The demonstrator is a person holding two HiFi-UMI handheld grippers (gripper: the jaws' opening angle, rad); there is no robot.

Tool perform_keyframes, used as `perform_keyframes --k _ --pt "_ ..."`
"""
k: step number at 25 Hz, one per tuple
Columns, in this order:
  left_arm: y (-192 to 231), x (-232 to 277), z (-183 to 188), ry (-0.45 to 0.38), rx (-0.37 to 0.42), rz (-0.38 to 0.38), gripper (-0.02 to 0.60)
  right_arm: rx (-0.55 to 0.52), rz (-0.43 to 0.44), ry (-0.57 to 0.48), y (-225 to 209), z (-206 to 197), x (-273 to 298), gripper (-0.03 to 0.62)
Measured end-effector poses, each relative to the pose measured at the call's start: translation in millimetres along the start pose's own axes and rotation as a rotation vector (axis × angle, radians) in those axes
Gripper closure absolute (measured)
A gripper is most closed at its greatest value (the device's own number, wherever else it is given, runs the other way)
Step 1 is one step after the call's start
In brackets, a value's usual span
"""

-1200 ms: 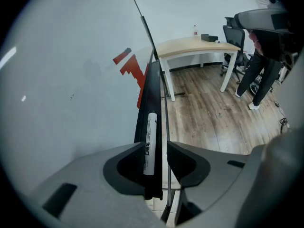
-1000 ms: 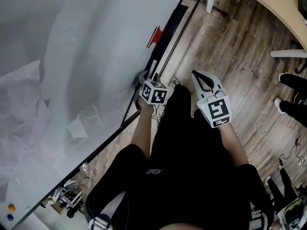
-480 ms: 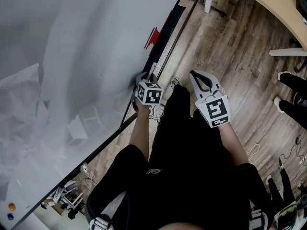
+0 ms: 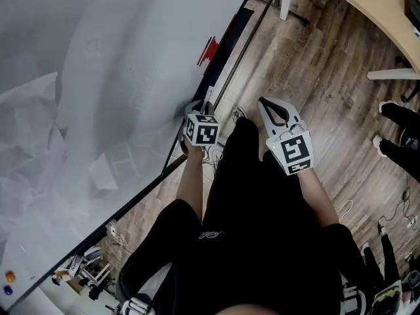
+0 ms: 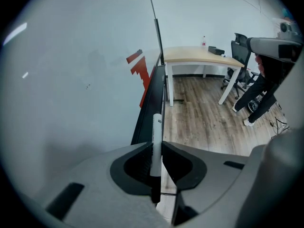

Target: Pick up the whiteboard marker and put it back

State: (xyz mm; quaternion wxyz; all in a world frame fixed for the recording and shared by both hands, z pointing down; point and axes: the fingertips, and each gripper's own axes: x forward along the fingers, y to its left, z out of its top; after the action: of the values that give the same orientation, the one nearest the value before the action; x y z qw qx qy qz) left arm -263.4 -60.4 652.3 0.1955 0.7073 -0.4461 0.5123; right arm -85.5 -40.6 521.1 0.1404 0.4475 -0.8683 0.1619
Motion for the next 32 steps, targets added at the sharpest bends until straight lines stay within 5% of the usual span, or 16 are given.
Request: perform_keyframes --k 13,25,32 --pt "-17.2 -55.4 34.0 -0.235 -0.129 -0.041 0.512 -0.026 0.027 -0.016 18.9 3.8 -15.8 0.591" --pt "-62.5 -151.8 67.5 -0.613 -0.270 -0.118 0.512 -0.073 -0.016 -0.074 21.2 9.8 -52.6 0.591" --pt "-90.2 -197.3 70.9 -0.741 -0.287 -0.090 0.512 -0.066 0.006 -0.130 28.9 18.0 -89.4 0.591"
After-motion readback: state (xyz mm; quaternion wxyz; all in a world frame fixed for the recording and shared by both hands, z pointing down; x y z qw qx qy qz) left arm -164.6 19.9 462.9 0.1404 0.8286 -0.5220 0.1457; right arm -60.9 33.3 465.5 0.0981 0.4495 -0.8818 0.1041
